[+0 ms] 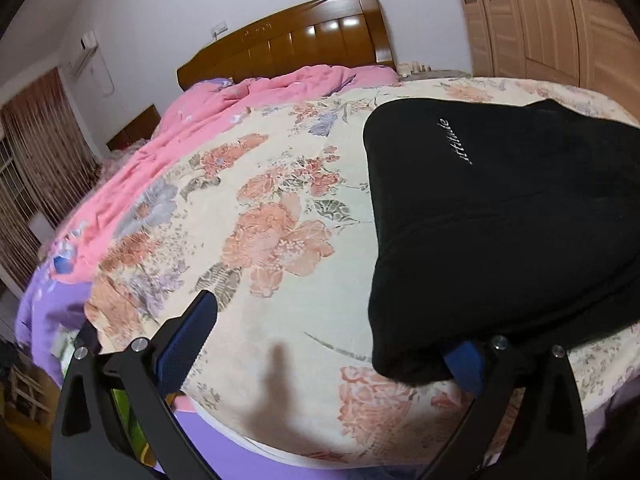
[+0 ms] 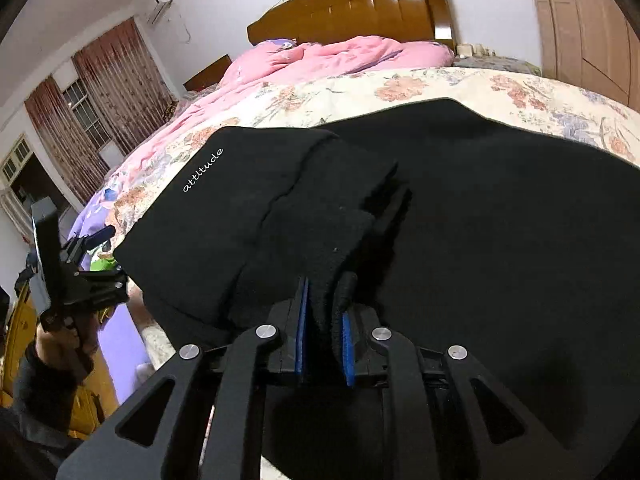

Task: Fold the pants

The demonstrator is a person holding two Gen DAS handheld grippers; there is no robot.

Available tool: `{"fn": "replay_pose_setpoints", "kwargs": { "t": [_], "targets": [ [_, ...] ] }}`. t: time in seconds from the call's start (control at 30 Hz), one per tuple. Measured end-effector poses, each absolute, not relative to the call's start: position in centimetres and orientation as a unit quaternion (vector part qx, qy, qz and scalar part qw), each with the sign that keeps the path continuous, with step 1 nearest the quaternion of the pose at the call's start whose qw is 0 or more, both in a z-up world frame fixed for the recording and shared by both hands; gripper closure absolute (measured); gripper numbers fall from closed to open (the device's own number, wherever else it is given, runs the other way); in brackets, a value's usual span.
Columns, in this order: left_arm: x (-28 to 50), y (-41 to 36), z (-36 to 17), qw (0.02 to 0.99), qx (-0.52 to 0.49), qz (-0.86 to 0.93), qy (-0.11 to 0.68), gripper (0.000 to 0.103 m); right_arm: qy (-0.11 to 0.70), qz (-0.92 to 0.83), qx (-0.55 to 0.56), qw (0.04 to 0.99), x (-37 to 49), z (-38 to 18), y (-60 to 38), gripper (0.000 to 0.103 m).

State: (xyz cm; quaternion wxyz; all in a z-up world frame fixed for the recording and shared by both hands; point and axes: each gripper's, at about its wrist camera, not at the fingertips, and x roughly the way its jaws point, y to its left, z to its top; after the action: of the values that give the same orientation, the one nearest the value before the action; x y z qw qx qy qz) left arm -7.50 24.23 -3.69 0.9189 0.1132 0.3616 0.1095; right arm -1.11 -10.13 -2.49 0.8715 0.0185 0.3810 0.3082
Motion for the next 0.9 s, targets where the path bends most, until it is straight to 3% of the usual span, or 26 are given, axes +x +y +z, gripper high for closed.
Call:
{"fn": "replay_pose_setpoints", "kwargs": {
  "t": [0.23, 0.33, 0.5, 0.9],
  "targets": [
    [-7.7, 23.2, -2.9, 0.915, 0.133, 0.107, 0.366, 0.001, 0.352, 0.306, 0.031, 0.884, -1.9, -0.6, -11.8, 0.088],
    [-7.4, 22.4, -3.7, 0.909, 0.155, 0.105, 0.373, 0.001, 0.387, 0.302, 0.040, 0.870, -1.0, -2.5, -12.4, 0.088],
    [-7.0, 23.5, -3.7, 0.910, 0.110, 0.095, 0.388, 0.001, 0.386, 0.307, 0.064, 0.867, -1.3, -2.9, -13.3, 0.088],
    [-9.1, 21.4, -2.8, 0.882, 0.206, 0.042, 0.422, 0.002, 0.392, 0.299, 0.070, 0.867, -1.9, -4.2, -14.3, 0.090]
  ]
}}
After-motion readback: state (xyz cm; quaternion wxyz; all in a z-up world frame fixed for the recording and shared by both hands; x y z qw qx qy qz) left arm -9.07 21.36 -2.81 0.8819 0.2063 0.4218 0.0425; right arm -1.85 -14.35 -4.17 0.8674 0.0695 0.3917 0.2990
